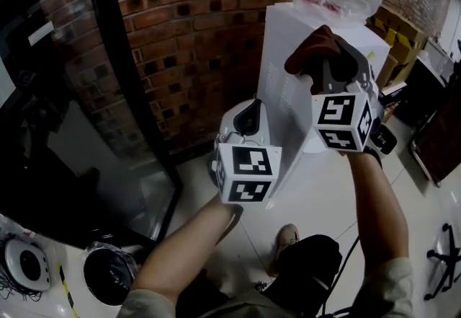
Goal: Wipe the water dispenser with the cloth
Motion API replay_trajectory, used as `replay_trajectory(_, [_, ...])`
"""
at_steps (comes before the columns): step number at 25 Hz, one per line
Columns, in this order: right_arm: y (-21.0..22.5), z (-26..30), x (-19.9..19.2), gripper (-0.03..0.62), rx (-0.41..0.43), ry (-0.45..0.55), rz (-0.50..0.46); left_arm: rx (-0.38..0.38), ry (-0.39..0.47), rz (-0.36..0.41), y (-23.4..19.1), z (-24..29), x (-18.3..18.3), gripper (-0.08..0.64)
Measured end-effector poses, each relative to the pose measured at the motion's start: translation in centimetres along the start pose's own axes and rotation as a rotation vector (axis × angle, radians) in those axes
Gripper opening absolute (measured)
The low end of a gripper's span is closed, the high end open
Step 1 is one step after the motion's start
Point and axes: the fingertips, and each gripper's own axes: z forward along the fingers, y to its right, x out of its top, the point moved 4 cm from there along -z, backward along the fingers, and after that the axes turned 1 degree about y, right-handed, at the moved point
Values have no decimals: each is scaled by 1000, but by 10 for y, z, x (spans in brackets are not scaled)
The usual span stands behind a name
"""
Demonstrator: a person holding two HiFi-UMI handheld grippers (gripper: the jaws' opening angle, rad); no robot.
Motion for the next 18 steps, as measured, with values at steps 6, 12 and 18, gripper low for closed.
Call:
replay_trajectory(6, [-60,-15,-44,89,110,-51,-58,11,-74,-11,3,2,-45,0])
replay_trajectory(12, [-121,-28,-91,87,209,-106,-96,30,-122,-20,-1,5,-85,0])
replay_trajectory(18, [-180,-44,-137,87,300,-170,-111,57,-168,-21,-4,4,-130,0])
